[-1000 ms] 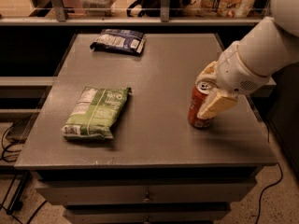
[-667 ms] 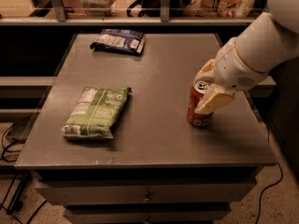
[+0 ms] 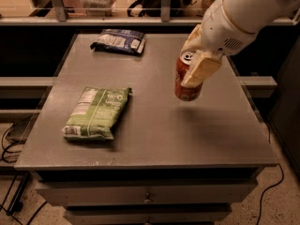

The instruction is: Move coke can near blue chip bag

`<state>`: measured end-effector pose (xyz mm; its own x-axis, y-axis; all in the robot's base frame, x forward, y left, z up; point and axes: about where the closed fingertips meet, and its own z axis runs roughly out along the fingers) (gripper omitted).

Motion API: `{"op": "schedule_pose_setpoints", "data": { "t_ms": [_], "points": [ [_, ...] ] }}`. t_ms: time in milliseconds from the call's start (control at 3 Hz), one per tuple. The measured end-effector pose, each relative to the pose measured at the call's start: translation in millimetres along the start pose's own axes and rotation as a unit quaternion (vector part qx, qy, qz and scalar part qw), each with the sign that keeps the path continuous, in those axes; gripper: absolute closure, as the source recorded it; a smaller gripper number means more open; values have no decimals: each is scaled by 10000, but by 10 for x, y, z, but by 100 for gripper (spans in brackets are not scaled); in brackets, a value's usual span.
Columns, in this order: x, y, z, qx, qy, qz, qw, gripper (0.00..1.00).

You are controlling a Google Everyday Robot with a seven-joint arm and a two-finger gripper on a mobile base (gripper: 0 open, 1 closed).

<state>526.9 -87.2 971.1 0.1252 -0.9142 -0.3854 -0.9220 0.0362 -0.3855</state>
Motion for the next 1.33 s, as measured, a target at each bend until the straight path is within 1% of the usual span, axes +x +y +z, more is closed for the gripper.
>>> {"op": "schedule_pose_setpoints", "data": {
  "t_ms": [333,667,1000,1333],
  "points": [
    [-1,-2,-5,6,-2,1,10000,100],
    [18,33,23,-13,-29,141,9999,100],
    [-80,-184,50,295,-109,254,9992,100],
    [-149,-579,157,674,-145,409,9968,100]
  ]
}}
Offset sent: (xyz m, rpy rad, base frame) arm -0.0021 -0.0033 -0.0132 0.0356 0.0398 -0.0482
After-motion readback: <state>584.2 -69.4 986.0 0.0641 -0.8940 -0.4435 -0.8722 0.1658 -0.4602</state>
